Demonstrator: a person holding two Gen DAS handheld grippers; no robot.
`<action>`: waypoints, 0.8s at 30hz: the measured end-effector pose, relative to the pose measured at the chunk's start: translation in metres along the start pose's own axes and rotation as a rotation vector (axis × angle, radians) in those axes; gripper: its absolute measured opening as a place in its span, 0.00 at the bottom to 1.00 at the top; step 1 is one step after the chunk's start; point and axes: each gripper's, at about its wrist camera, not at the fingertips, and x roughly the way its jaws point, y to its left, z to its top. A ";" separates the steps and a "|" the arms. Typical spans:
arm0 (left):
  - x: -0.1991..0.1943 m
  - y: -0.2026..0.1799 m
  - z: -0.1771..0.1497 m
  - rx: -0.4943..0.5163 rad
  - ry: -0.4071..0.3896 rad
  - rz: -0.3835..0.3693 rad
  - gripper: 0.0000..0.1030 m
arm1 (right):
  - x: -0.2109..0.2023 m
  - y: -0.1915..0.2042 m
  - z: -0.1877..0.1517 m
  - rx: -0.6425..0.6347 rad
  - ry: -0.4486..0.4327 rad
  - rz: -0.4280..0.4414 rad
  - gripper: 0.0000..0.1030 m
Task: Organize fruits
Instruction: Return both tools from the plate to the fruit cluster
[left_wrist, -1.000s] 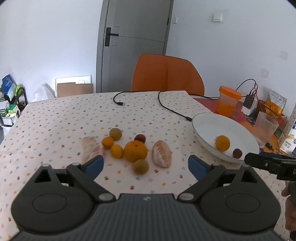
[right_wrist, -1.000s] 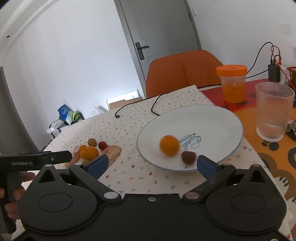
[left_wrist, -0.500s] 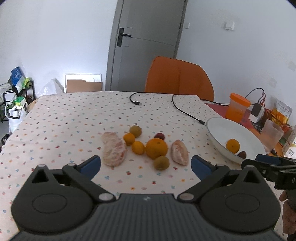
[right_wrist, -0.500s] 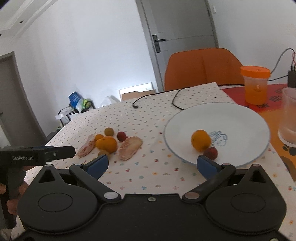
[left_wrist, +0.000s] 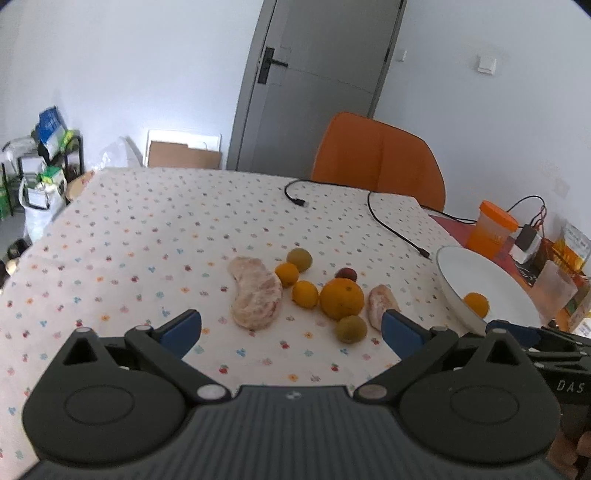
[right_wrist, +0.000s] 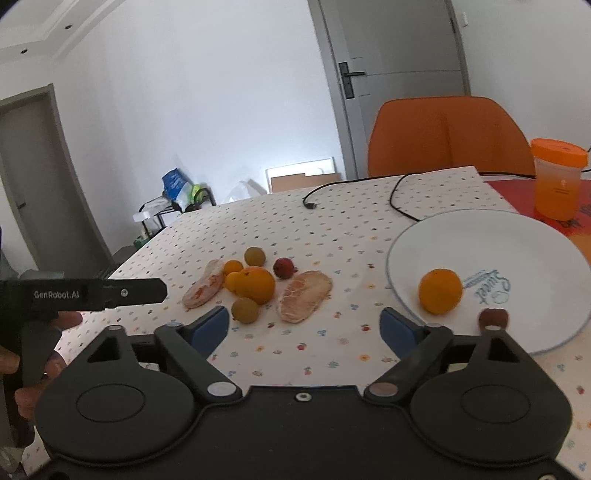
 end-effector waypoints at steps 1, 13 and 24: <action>0.000 -0.001 0.000 0.006 -0.003 0.001 0.99 | 0.003 0.001 0.000 -0.002 0.003 0.003 0.79; 0.019 -0.007 0.005 0.016 -0.005 -0.039 0.69 | 0.027 0.001 0.003 -0.004 0.045 0.030 0.62; 0.042 -0.021 0.006 0.045 0.034 -0.081 0.51 | 0.053 -0.005 0.005 0.008 0.091 0.036 0.52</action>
